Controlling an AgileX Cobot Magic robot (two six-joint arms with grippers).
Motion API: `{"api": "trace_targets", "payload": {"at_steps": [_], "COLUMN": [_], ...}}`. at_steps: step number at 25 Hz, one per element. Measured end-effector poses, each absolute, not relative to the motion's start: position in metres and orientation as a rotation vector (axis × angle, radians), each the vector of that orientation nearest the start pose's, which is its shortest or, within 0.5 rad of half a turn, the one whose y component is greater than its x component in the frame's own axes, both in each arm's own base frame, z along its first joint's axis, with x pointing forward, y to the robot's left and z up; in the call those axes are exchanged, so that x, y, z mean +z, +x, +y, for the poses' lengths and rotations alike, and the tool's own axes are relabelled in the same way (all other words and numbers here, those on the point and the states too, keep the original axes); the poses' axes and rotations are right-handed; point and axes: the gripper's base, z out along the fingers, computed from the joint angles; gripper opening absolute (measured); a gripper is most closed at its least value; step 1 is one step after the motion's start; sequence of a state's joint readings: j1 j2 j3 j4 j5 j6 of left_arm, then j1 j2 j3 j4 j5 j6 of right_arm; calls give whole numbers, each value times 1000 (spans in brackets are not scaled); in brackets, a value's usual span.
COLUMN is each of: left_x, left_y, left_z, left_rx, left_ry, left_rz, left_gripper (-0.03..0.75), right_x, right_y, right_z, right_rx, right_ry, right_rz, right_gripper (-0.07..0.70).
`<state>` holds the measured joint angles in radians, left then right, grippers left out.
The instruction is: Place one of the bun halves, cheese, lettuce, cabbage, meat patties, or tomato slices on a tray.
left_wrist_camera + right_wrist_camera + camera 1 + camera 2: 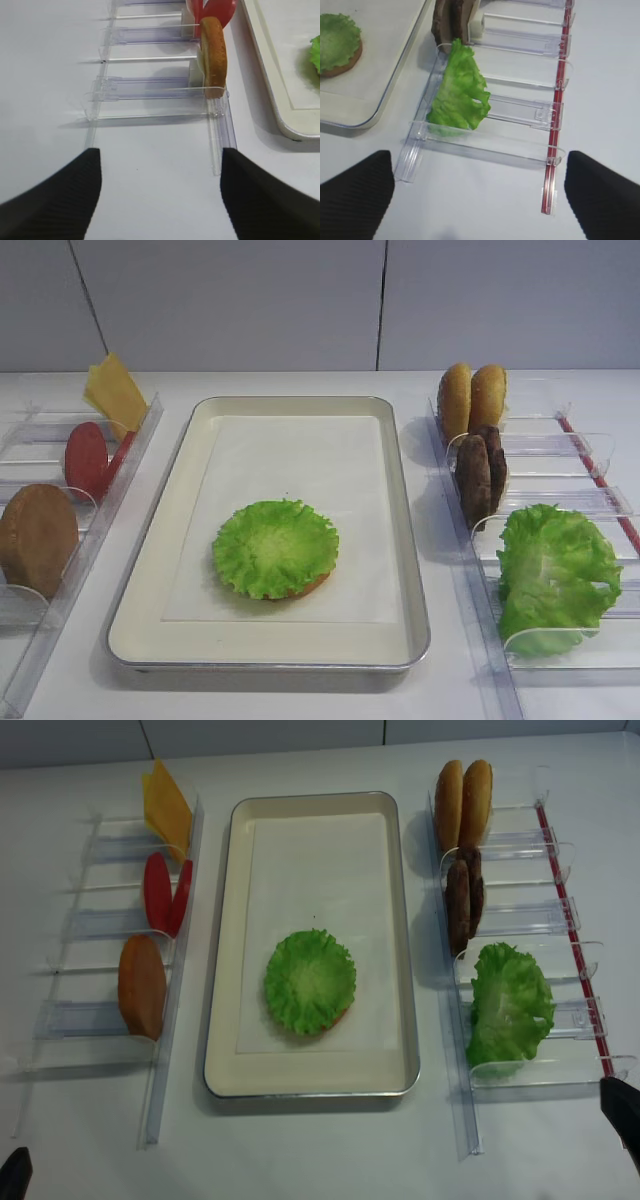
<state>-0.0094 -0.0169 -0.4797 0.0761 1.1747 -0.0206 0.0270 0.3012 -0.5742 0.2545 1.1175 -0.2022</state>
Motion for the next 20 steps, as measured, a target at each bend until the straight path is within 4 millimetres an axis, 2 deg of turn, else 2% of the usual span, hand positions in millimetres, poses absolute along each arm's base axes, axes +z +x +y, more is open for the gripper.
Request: {"api": "trace_targets", "payload": {"at_steps": [5, 11, 20], "left_x": [263, 263, 263], "left_y": [-10, -10, -10], "left_z": [6, 6, 6], "left_rx": [76, 76, 76], "left_ry": [-21, -21, -21], "left_rz": [2160, 2160, 2160], "left_gripper": [477, 477, 477], "right_x": [286, 268, 268], "right_y": [10, -8, -10], "right_z": [19, 15, 15], "right_rx": [191, 136, 133], "right_ry": [-242, -237, -234], "right_rz": [2195, 2109, 2096], "right_gripper": [690, 690, 643]}}
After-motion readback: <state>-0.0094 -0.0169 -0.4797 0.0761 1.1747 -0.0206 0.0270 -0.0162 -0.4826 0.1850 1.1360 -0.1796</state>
